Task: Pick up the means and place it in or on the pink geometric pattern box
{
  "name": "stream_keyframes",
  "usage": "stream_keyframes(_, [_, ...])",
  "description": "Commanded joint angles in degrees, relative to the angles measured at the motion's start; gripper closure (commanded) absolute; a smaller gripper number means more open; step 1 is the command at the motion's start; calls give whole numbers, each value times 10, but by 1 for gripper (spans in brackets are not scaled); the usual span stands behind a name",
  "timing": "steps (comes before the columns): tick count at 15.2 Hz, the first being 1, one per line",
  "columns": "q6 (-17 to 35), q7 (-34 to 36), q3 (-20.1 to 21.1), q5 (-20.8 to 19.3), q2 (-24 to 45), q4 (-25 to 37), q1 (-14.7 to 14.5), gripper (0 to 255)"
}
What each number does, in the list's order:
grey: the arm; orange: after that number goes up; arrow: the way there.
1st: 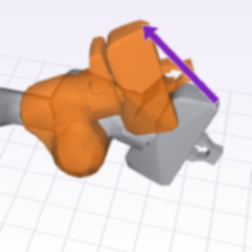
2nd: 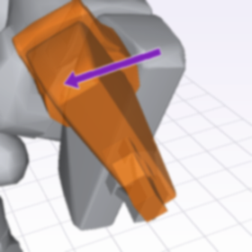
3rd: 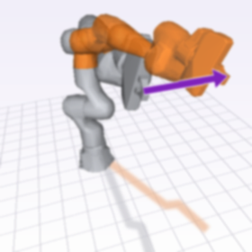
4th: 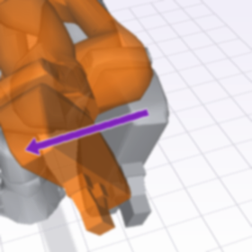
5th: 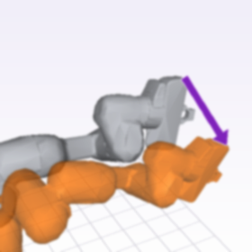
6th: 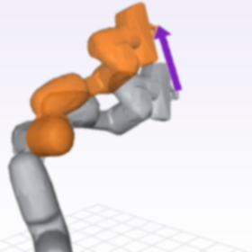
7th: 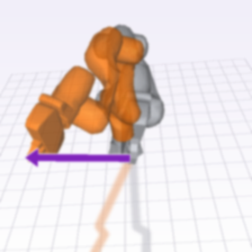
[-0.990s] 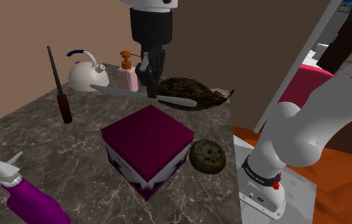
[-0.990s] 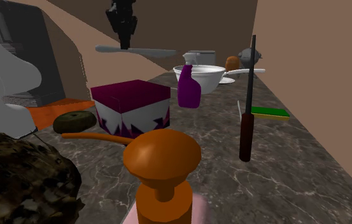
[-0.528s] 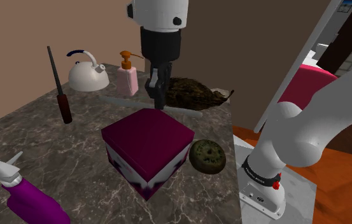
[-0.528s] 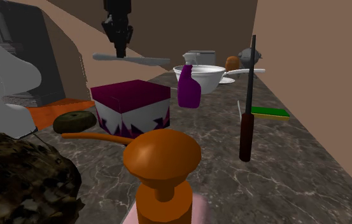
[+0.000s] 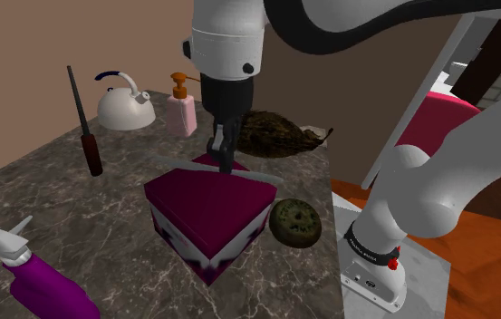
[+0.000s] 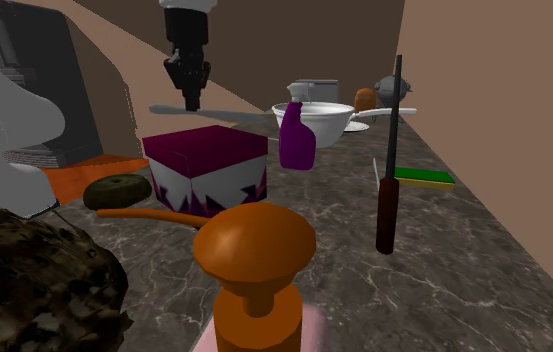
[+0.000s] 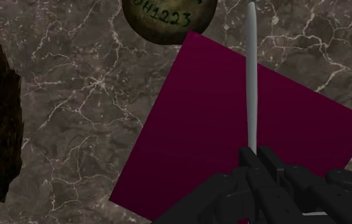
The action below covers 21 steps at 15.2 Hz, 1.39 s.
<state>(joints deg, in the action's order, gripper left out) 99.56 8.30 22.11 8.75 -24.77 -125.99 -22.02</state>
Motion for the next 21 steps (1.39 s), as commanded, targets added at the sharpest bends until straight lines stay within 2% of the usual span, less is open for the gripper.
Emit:
stream_keyframes(1, [18, -1, 2, 1, 0, -18, -1, 255])
stream_keyframes(3, [39, -1, 4, 2, 2, -37, -1, 255])
stream_keyframes(11, [39, -1, 4, 2, 2, -37, -1, 255])
stream_keyframes(12, [39, -1, 4, 2, 2, -37, -1, 0])
stream_keyframes(17, [39, -1, 4, 2, 2, -37, -1, 0])
stream_keyframes(21, [-33, 2, -3, -4, 5, 38, 2, 0])
